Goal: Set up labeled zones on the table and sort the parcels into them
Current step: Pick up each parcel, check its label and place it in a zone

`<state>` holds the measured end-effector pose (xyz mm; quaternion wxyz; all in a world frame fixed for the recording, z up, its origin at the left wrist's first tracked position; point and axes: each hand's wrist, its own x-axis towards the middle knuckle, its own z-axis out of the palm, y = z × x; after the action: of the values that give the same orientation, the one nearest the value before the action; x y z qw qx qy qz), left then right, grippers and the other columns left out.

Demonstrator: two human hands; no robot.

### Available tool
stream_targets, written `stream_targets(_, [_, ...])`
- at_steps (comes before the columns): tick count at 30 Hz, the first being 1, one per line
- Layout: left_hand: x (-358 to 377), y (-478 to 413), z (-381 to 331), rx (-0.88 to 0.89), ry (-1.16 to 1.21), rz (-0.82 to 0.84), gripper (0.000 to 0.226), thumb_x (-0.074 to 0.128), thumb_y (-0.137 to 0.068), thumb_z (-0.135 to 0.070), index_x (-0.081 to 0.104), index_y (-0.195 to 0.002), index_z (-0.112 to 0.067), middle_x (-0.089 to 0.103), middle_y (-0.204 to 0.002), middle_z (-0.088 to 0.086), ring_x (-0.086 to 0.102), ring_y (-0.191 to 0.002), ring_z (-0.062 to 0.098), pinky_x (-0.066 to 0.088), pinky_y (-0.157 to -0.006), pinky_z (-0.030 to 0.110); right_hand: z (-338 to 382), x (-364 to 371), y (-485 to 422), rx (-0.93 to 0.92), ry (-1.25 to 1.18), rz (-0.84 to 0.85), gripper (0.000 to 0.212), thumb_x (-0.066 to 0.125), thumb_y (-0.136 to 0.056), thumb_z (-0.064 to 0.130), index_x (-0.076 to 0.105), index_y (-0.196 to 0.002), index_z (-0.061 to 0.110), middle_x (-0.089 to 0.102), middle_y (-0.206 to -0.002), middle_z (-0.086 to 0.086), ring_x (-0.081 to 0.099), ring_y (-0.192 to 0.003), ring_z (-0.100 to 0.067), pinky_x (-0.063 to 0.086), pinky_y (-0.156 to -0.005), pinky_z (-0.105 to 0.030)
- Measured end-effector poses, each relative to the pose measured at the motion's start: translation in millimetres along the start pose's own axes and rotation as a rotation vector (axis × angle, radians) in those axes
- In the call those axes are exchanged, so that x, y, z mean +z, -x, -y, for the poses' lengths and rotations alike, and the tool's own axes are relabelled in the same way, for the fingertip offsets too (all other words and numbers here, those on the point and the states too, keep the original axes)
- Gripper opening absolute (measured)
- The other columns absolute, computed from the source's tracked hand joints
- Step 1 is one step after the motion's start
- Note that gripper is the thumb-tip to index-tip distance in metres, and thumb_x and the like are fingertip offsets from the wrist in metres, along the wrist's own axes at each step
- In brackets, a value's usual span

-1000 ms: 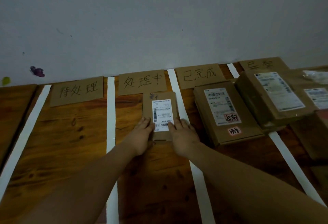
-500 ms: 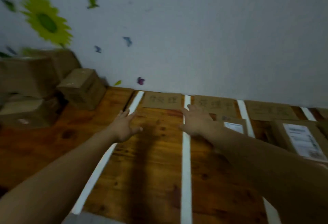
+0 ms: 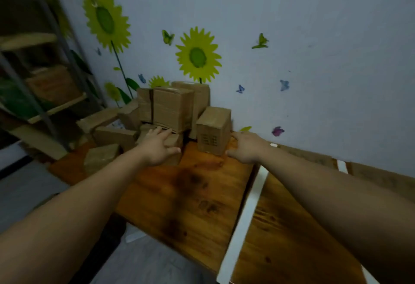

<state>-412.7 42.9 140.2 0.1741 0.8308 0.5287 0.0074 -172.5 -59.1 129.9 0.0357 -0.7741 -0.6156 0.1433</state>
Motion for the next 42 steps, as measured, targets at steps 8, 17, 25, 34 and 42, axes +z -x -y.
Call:
stream_targets(8, [-27, -82, 23, 0.044, 0.112, 0.04, 0.082, 0.056, -0.089, -0.051, 0.011, -0.152, -0.025, -0.001, -0.16, 0.003, -0.002, -0.147, 0.025, 0.012, -0.118, 0.043, 31, 1, -110, 0.06, 0.014, -0.016, 0.078, 0.05, -0.091, 0.059, 0.025, -0.152, 0.018, 0.035, -0.15, -0.017, 0.038, -0.134, -0.037, 0.036, -0.109, -0.042])
stream_targets(17, [10, -216, -6, 0.181, 0.123, 0.21, 0.076, 0.058, -0.091, -0.04, 0.015, -0.151, -0.022, 0.003, -0.16, 0.008, 0.007, -0.147, 0.026, 0.014, -0.118, 0.038, 14, 42, -205, 0.254, -0.136, 0.075, 0.084, 0.056, -0.094, 0.043, 0.0, -0.155, 0.027, -0.007, -0.162, -0.014, 0.011, -0.148, -0.036, 0.019, -0.119, -0.042])
stream_targets(25, [54, -272, -6, 0.204, 0.362, 0.346, 0.076, 0.055, -0.093, -0.033, 0.01, -0.152, -0.02, 0.034, -0.15, 0.009, 0.039, -0.133, 0.029, 0.033, -0.106, 0.035, 24, 77, -215, 0.383, -0.191, -0.026, 0.05, 0.057, -0.092, 0.038, 0.04, -0.137, 0.024, 0.026, -0.153, -0.012, 0.042, -0.13, -0.03, 0.043, -0.105, -0.044])
stream_targets(34, [75, -245, 36, 0.364, 0.373, 0.421, 0.128, 0.079, -0.07, -0.035, -0.025, -0.144, -0.032, 0.035, -0.148, 0.015, 0.041, -0.13, 0.032, 0.035, -0.107, 0.037, 74, 100, -156, 0.67, -0.956, -0.378, 0.046, 0.057, -0.093, 0.046, 0.033, -0.125, 0.023, 0.055, -0.115, 0.001, 0.057, -0.099, -0.016, 0.051, -0.075, -0.03])
stream_targets(42, [74, -209, 52, 0.023, 0.745, 0.681, 0.057, 0.039, -0.094, -0.055, 0.038, -0.14, -0.019, 0.055, -0.128, 0.005, 0.054, -0.112, 0.028, 0.045, -0.096, 0.052, 95, 127, -136, 0.768, -1.18, -0.239, 0.047, 0.036, -0.099, 0.056, 0.049, -0.131, 0.024, 0.062, -0.126, -0.005, 0.06, -0.111, -0.024, 0.048, -0.097, -0.044])
